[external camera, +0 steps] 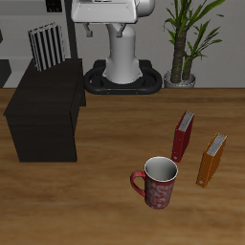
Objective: Place the striped book upright on top of the shelf and place the red mug on top of the shelf
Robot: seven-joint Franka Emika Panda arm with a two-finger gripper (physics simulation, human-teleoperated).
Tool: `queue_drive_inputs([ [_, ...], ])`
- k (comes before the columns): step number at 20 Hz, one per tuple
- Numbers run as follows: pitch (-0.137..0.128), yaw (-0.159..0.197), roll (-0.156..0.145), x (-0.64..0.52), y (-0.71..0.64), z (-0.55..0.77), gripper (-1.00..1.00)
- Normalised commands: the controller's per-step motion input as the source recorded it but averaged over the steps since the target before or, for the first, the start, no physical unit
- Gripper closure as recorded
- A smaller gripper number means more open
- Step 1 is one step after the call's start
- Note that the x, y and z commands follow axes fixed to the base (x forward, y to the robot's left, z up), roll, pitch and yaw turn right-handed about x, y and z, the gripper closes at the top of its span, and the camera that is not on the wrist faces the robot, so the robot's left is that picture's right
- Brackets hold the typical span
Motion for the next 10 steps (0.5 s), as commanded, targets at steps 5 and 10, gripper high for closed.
queue_drive_inputs([
  [5, 0.052, 0.135, -0.001, 0.7, 0.26, -0.18, -1.0],
  [10, 0.038, 0.128, 0.068, 0.72, 0.25, -0.07, -1.0],
])
